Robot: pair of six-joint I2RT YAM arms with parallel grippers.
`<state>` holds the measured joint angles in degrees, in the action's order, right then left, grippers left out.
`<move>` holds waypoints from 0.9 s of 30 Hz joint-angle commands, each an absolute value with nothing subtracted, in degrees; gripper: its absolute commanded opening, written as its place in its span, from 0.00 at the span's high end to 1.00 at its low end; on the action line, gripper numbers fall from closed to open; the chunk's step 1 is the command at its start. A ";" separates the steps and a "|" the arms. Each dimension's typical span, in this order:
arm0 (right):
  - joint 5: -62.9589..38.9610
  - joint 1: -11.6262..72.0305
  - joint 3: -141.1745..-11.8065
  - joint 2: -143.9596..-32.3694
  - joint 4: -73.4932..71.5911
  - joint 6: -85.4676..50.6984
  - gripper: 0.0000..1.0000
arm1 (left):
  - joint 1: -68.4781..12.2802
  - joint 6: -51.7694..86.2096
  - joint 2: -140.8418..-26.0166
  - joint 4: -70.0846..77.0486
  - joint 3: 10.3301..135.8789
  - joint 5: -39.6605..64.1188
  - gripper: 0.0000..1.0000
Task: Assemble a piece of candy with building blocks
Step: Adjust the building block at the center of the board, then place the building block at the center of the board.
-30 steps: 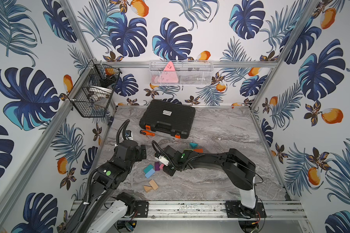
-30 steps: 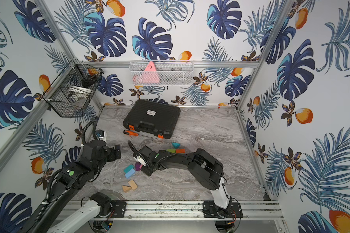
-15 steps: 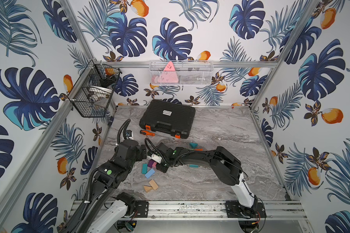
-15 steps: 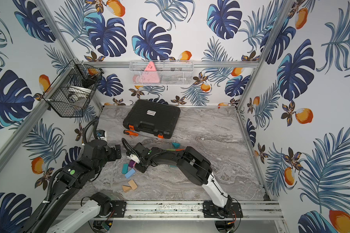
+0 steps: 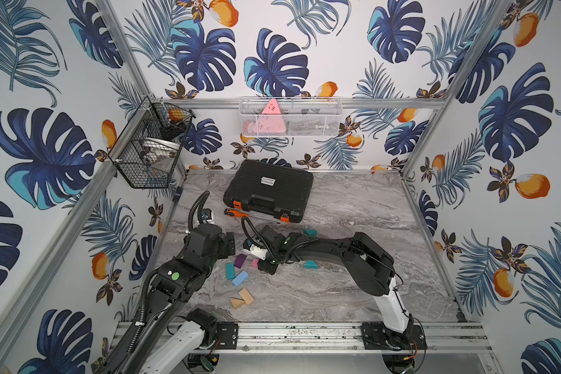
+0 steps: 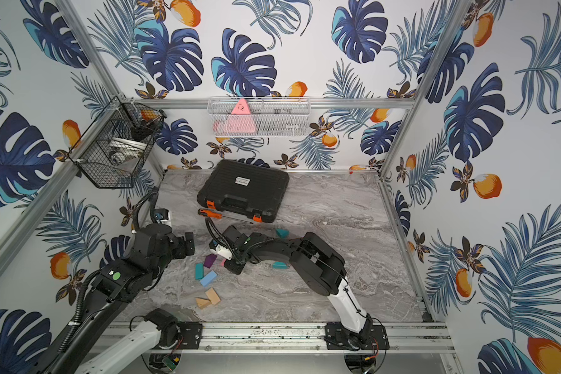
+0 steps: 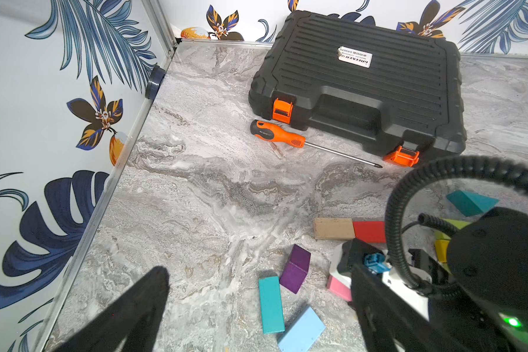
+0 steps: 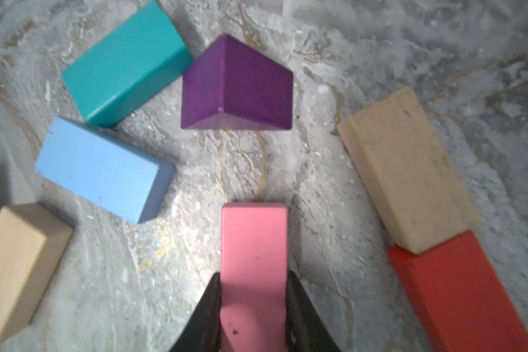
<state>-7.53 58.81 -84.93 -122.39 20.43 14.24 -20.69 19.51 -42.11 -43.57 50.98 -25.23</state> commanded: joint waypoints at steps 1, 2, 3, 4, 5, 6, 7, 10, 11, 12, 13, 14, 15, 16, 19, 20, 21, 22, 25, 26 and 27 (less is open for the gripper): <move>-7.81 58.89 -84.73 -122.14 23.60 18.25 0.83 | -20.65 19.68 -42.02 -42.89 51.23 -25.57 0.03; -8.20 58.81 -85.42 -122.53 23.96 18.52 0.82 | -20.65 19.74 -42.12 -43.05 51.27 -25.66 0.03; -8.52 58.80 -86.16 -123.03 24.29 18.91 0.82 | -20.65 19.73 -42.09 -43.12 51.31 -25.80 0.03; -8.33 58.80 -86.82 -123.57 24.68 19.22 0.82 | -20.65 19.77 -42.03 -43.09 51.24 -25.90 0.03; -7.93 58.72 -87.70 -124.22 25.18 19.65 0.82 | -20.65 19.81 -41.98 -43.20 51.28 -25.84 0.03; -7.49 58.65 -88.57 -124.81 25.72 20.14 0.82 | -20.65 19.78 -41.86 -43.15 51.24 -25.85 0.03; -7.18 58.55 -89.10 -125.20 25.96 20.44 0.82 | -20.63 19.70 -41.76 -43.10 51.24 -25.88 0.03; -7.44 58.23 -90.50 -125.93 26.22 21.11 0.81 | -20.65 19.68 -41.66 -42.98 51.11 -25.77 0.03; -7.57 58.14 -90.76 -126.12 25.97 21.26 0.81 | -20.64 19.68 -41.75 -42.97 51.16 -25.69 0.03; -7.81 58.09 -90.94 -126.29 25.70 21.61 0.81 | -20.63 19.68 -41.96 -42.94 51.19 -25.66 0.03; -7.90 58.05 -91.11 -126.62 25.43 21.73 0.81 | -20.65 19.62 -42.01 -42.92 51.24 -25.66 0.03; -7.87 58.10 -91.44 -127.01 25.60 21.88 0.81 | -20.66 19.62 -42.10 -42.91 51.24 -25.58 0.03; -7.59 58.10 -91.94 -127.40 25.96 21.88 0.81 | -20.63 19.62 -42.27 -43.03 51.26 -25.59 0.03; -7.43 58.01 -92.33 -127.60 26.38 21.93 0.81 | -20.65 19.64 -42.27 -43.03 51.24 -25.58 0.03; -8.00 57.83 -92.52 -127.77 25.98 22.14 0.81 | -20.61 19.58 -42.25 -42.82 51.15 -25.45 0.03; -8.25 57.75 -92.41 -127.77 25.49 22.12 0.81 | -20.65 19.53 -42.27 -42.74 51.17 -25.38 0.03; -8.52 57.74 -92.38 -127.88 25.21 22.09 0.81 | -20.65 19.53 -42.32 -42.75 51.15 -25.36 0.03; -8.65 57.74 -92.53 -128.12 25.17 22.06 0.81 | -20.65 19.59 -42.43 -42.72 51.15 -25.31 0.03; -9.23 57.66 -93.68 -129.08 26.17 22.06 0.80 | -20.64 19.55 -42.71 -42.80 51.15 -25.21 0.03; -9.18 57.66 -93.71 -129.13 26.19 22.06 0.80 | -20.65 19.59 -42.72 -42.72 51.15 -25.14 0.03; -9.10 57.67 -93.61 -129.19 26.11 22.06 0.80 | -20.65 19.53 -42.80 -42.72 51.13 -25.10 0.03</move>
